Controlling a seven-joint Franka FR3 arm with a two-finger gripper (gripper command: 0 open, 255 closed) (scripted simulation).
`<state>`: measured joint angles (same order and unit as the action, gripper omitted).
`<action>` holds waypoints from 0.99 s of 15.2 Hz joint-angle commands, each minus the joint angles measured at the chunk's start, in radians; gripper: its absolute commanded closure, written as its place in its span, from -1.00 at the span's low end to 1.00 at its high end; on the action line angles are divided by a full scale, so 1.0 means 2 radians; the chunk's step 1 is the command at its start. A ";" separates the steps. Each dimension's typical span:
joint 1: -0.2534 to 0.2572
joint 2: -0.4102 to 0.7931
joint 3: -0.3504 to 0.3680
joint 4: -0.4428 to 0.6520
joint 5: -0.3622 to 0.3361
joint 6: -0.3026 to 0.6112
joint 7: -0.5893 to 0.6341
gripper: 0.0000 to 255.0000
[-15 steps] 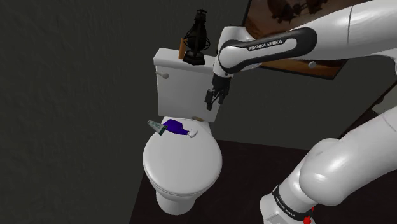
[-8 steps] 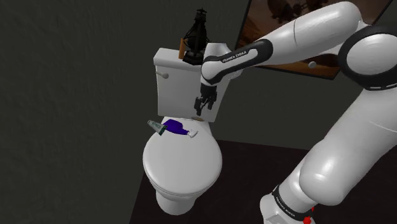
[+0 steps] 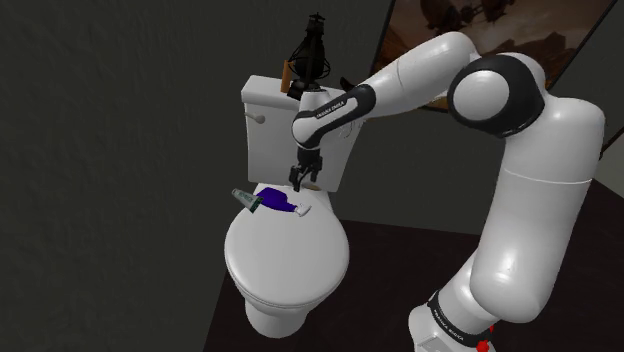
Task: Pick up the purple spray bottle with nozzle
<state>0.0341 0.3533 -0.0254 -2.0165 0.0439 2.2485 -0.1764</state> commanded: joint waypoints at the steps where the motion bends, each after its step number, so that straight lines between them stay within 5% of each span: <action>1: 0.000 0.042 0.002 0.031 0.001 0.007 -0.001 -1.00; 11: -0.002 0.247 0.007 0.229 0.001 -0.010 -0.009 -1.00; 15: -0.002 0.268 0.007 0.238 0.002 0.003 -0.009 -1.00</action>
<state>0.0307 0.8774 -0.0109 -1.5435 0.0473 2.2443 -0.1944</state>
